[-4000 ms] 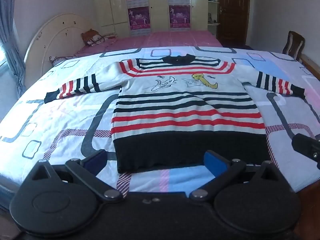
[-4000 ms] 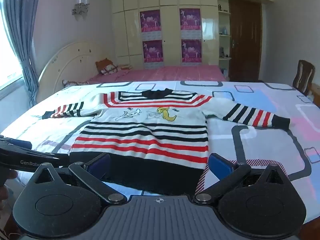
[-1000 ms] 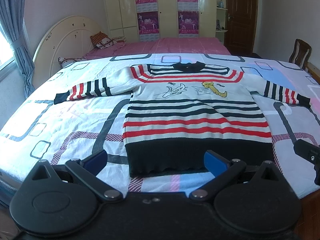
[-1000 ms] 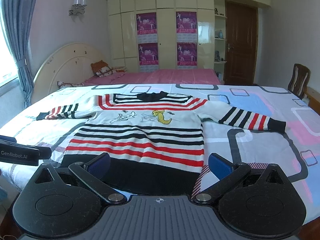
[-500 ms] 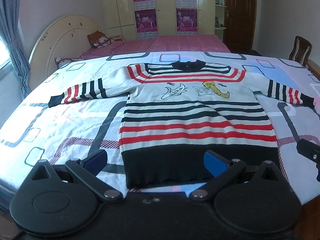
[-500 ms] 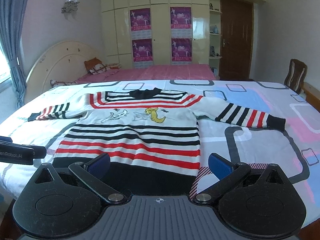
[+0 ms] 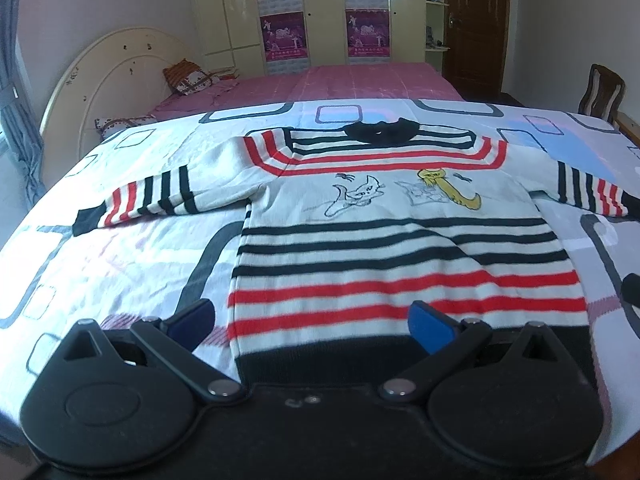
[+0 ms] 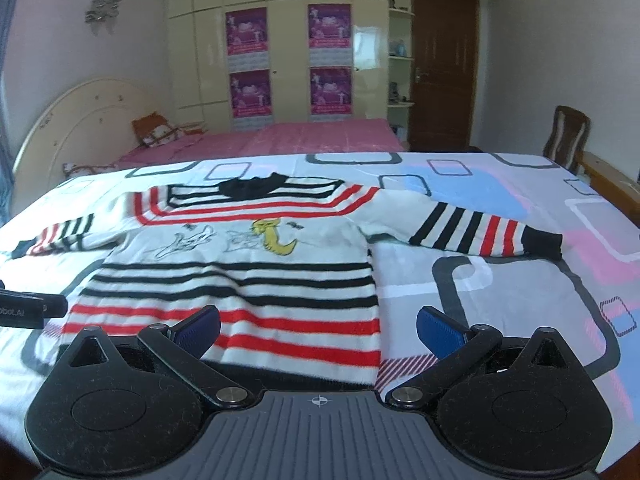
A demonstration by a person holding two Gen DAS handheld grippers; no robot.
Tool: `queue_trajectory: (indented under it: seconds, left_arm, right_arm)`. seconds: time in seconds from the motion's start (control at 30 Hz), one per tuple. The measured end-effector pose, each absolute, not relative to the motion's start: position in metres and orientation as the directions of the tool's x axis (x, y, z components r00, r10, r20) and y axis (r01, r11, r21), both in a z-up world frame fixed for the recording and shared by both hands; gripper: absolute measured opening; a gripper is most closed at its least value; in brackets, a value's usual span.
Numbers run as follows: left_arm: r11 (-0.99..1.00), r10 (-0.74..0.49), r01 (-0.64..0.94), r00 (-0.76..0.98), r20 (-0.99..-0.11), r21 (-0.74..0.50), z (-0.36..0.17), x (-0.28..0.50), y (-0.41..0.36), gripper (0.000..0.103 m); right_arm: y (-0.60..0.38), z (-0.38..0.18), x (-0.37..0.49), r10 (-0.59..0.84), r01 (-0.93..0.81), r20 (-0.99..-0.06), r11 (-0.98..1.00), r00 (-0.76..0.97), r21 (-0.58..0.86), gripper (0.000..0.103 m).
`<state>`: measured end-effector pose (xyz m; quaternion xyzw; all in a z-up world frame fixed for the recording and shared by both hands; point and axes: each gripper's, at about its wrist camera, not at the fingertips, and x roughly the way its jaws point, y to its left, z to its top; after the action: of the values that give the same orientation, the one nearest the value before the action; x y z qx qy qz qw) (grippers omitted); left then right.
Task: Fold small clothes
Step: 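Move the right tool to the black sleeve cuff while the left tool approaches the sweater body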
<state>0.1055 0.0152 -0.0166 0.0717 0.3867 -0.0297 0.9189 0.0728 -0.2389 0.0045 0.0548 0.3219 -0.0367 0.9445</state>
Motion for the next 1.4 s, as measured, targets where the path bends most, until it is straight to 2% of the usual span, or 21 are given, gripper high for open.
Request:
queue_trajectory:
  seconds: [0.47, 0.73, 0.77, 0.8, 0.83, 1.3, 1.37, 1.4]
  left_arm:
    - [0.977, -0.05, 0.184, 0.684, -0.728, 0.106, -0.038, 0.197, 0.022, 0.101]
    - [0.976, -0.04, 0.186, 0.671, -0.74, 0.115, -0.049, 0.227, -0.004, 0.1]
    - [0.976, -0.039, 0.185, 0.669, -0.742, 0.116, -0.051, 0.23, -0.008, 0.1]
    - [0.976, -0.035, 0.184, 0.667, -0.744, 0.119, -0.053, 0.233, -0.013, 0.1]
    - [0.975, -0.029, 0.182, 0.666, -0.745, 0.125, -0.054, 0.236, -0.019, 0.099]
    - [0.972, -0.031, 0.197, 0.649, -0.76, 0.129, -0.078, 0.272, -0.098, 0.097]
    - [0.97, -0.033, 0.205, 0.647, -0.762, 0.132, -0.081, 0.277, -0.108, 0.095]
    - [0.969, -0.036, 0.21, 0.647, -0.762, 0.133, -0.082, 0.279, -0.112, 0.095]
  right_arm:
    - [-0.26, -0.006, 0.136, -0.157, 0.246, -0.595, 0.967, 0.788, 0.071, 0.103]
    - [-0.313, -0.02, 0.166, -0.21, 0.315, -0.597, 0.946, 0.774, 0.076, 0.102]
    - [-0.323, -0.024, 0.169, -0.214, 0.322, -0.598, 0.944, 0.772, 0.078, 0.099]
    - [-0.335, -0.028, 0.174, -0.206, 0.324, -0.606, 0.942, 0.768, 0.09, 0.083]
    - [-0.346, -0.032, 0.178, -0.205, 0.333, -0.618, 0.938, 0.759, 0.097, 0.077]
    - [-0.502, -0.094, 0.225, -0.255, 0.516, -0.715, 0.839, 0.651, 0.171, 0.077]
    - [-0.518, -0.104, 0.233, -0.255, 0.539, -0.728, 0.822, 0.636, 0.182, 0.07]
    - [-0.525, -0.109, 0.237, -0.249, 0.546, -0.737, 0.816, 0.629, 0.19, 0.063]
